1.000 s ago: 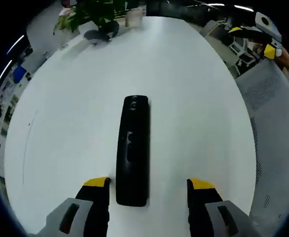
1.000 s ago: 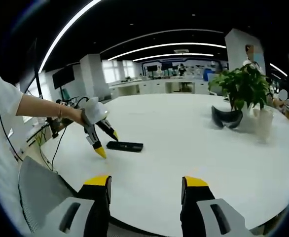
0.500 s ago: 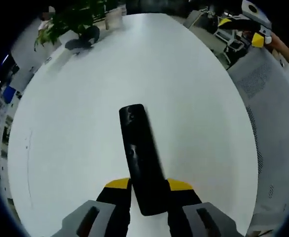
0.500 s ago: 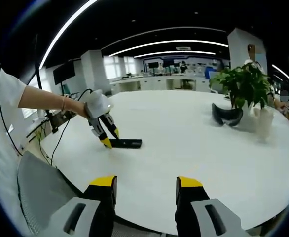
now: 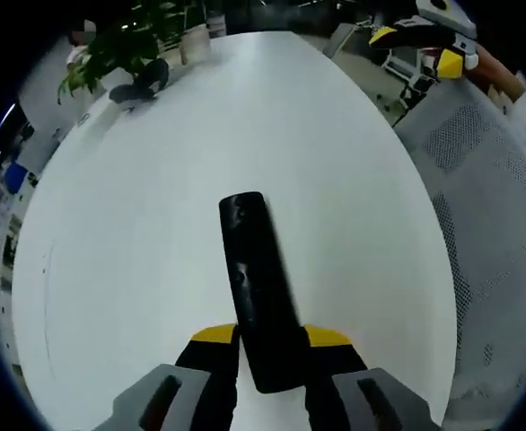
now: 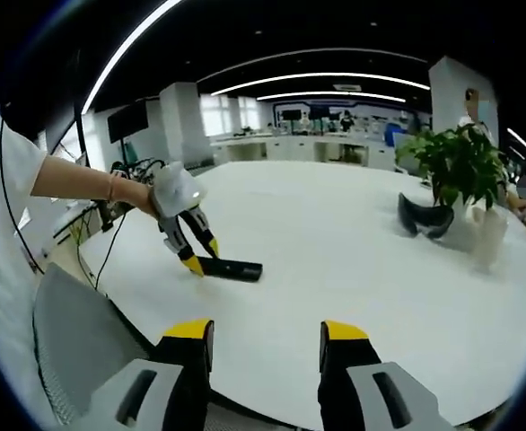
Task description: Press the specified remote control buttons in sequence, fully releasing each button before pressing the next.
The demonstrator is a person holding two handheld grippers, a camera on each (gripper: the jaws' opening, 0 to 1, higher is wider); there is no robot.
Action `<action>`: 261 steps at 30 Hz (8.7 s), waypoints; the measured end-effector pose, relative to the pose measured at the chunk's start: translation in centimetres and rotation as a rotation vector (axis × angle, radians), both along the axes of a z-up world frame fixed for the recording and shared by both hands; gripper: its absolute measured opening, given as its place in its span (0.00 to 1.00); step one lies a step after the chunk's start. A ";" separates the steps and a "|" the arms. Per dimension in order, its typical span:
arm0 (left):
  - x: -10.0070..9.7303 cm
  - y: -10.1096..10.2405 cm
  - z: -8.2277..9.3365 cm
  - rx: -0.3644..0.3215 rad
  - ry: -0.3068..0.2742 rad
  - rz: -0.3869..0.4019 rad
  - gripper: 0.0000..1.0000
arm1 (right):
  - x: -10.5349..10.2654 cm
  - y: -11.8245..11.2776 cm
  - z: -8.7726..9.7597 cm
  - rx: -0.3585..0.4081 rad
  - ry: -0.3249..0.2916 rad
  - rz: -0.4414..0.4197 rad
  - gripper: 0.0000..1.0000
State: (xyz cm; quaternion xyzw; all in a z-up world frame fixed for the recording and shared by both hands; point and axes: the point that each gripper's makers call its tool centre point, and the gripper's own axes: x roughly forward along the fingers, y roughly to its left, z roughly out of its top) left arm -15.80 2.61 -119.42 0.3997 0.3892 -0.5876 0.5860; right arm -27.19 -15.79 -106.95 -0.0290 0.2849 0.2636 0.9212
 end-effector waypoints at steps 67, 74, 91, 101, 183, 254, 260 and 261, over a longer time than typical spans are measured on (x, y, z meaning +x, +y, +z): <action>-13.6 -0.7 0.1 -0.195 0.022 -0.064 0.24 | -2.0 9.6 -9.9 -0.520 0.289 0.938 0.00; -13.6 -0.9 0.0 -0.166 0.018 -0.052 0.23 | -2.0 9.6 -11.1 -0.537 0.299 0.950 0.00; -13.7 -1.0 -0.2 -0.038 0.001 -0.076 0.24 | -1.6 9.7 -11.7 -0.714 0.130 0.910 0.00; -13.7 -0.9 -0.2 0.039 0.000 -0.051 0.24 | -2.0 10.8 -10.5 -0.351 0.178 0.793 0.00; -13.7 -0.6 0.0 -0.179 0.009 0.011 0.23 | -2.3 13.1 -11.7 -0.600 0.125 1.211 0.06; -13.6 -0.7 0.1 -0.315 0.005 0.085 0.23 | -1.9 14.6 -11.6 -0.452 0.192 0.856 0.02; -13.6 -0.7 0.1 -0.310 0.004 0.084 0.23 | -2.3 14.8 -11.7 -0.501 0.034 1.001 0.01; -13.6 -0.7 0.1 -0.309 0.006 0.089 0.23 | -2.2 14.6 -11.7 -0.487 0.053 0.988 0.01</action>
